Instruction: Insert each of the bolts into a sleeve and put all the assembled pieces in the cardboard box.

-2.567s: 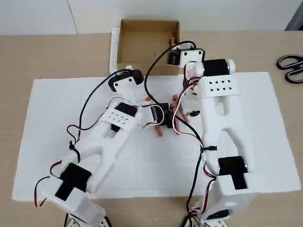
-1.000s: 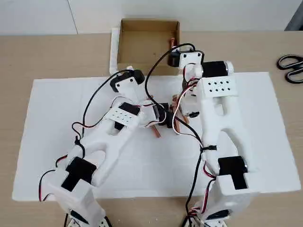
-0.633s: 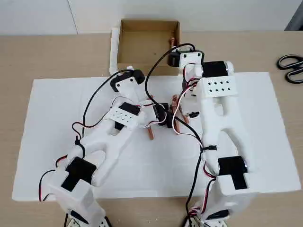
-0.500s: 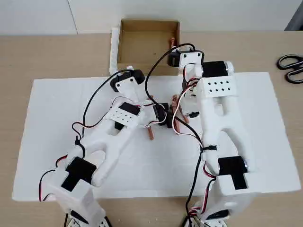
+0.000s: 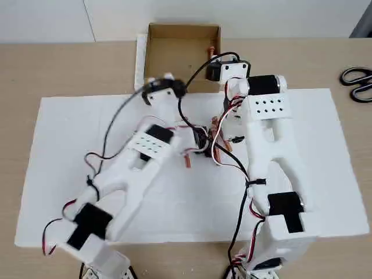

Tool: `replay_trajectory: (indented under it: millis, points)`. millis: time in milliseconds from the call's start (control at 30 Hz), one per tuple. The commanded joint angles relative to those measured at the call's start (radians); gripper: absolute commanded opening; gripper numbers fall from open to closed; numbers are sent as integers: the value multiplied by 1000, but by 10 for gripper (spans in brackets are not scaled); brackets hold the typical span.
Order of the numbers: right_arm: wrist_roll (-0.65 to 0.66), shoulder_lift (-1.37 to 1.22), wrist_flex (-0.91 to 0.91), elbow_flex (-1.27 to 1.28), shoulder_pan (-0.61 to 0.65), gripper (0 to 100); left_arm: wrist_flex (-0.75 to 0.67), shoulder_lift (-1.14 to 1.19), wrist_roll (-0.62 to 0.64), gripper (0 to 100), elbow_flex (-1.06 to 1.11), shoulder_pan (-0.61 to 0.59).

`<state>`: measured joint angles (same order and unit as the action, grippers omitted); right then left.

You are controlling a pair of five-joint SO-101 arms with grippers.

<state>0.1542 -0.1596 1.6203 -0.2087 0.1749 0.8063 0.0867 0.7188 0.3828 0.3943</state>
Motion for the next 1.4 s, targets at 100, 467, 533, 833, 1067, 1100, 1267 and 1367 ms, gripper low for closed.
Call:
replay_trajectory:
  millis: [100, 467, 533, 833, 1067, 1100, 1267, 1367]
  points:
    - [8, 71, -12, -6, -8, 6, 54, -160, -77, 6, -33, -41]
    - [9, 242, 59, -110, -2, 5, 123, -361, -172, 6, -36, -143]
    - [9, 318, 62, -110, -2, 5, 144, -376, -172, 6, -36, -166]
    - [11, 680, 104, -57, -4, 5, 215, -425, -172, 6, -31, -175]
    - [6, 1075, 93, 261, -4, 5, 216, -430, -172, 6, -31, -175]
    - [6, 1121, 71, 319, -7, 5, 215, -430, -172, 6, -31, -175]
    - [8, 1325, -150, 640, -8, 5, 181, -430, -169, 6, -30, -175]
    - [9, 1446, -300, 815, -8, 5, 181, -428, -169, 6, -30, -175]
